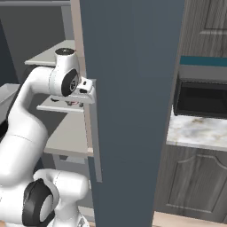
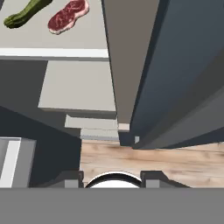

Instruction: Take the steak, mushroom, and squash from the freezer and place them in the bowl on the counter.

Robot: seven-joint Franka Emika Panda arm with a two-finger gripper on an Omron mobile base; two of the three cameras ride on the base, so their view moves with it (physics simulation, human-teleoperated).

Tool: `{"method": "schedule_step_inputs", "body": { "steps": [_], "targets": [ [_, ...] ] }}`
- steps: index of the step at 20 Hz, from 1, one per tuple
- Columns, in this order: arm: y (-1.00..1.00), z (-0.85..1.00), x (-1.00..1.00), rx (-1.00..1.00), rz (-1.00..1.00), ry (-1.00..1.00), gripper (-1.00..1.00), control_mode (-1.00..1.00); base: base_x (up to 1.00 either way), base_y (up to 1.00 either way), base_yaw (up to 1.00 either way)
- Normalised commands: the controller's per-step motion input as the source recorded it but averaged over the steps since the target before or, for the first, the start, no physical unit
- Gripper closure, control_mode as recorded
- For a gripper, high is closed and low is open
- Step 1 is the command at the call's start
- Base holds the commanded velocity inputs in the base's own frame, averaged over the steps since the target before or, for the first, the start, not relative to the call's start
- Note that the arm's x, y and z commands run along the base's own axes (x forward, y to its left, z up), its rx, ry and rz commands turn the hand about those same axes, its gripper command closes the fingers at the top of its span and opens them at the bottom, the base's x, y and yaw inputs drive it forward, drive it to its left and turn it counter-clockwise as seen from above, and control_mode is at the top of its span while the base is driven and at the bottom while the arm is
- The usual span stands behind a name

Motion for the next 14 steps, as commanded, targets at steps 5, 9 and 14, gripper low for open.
{"method": "schedule_step_inputs", "body": {
  "steps": [5,9,14],
  "targets": [
    [0.05,0.0,-0.26,0.0,0.0,-0.03,-1.0,-1.0,0.0,0.0,0.0],
    [0.13,0.0,-0.4,0.0,0.02,-0.08,-1.0,-1.0,0.0,0.0,0.0],
    [0.19,0.09,-0.03,0.0,0.0,0.01,-1.0,-1.0,0.0,0.0,0.0]
  ]
}}
